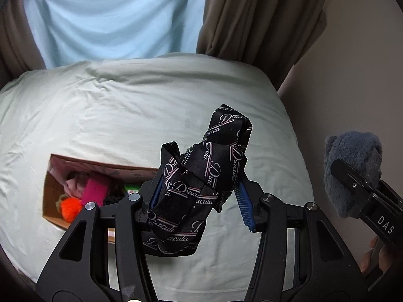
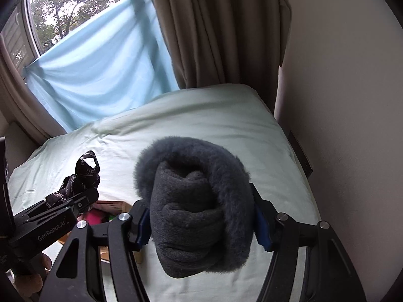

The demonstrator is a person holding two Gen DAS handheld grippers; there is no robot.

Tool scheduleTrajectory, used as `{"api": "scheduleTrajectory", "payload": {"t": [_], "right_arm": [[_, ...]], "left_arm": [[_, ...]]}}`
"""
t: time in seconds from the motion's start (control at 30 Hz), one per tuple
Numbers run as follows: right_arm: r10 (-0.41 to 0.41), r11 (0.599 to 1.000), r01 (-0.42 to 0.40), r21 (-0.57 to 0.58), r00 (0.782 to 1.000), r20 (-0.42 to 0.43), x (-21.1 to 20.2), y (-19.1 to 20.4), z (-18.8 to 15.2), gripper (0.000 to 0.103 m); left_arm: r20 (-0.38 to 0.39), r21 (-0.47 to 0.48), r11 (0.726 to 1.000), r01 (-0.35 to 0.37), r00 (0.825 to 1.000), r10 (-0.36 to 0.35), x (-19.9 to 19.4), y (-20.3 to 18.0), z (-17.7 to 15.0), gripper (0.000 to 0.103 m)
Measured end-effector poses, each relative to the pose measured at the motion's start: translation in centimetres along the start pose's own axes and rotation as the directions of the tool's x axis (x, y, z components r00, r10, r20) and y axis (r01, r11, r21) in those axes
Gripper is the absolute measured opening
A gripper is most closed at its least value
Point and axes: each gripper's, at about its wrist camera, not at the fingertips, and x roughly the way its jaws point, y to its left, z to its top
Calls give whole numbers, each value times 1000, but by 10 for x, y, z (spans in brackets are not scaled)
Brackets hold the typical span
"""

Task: Organize soft objects
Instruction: 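Carry the scrunchie into the box with the left tool while the right tool drops the slipper in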

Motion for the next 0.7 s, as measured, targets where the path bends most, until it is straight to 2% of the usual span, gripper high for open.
{"api": "scheduleTrajectory", "payload": {"t": [0.13,0.37,0.53,0.7], "right_arm": [[31,999,-31,-20,999,15,-23,42,-7,61],[106,993,-106,-51,994,-4,-32,128,-35,61],[137,990,-138,-41,990,-33,-20,180,-46,61],[138,989,-140,-45,989,-50,-8,224,-54,61]], "left_arm": [[27,-15,1000,-15,1000,15,-36,37,-5,47],[48,-53,997,-61,997,64,-80,121,-14,47],[28,-76,993,-88,996,90,-86,180,-20,47],[-8,-70,993,-94,996,93,-70,226,-21,47]]}}
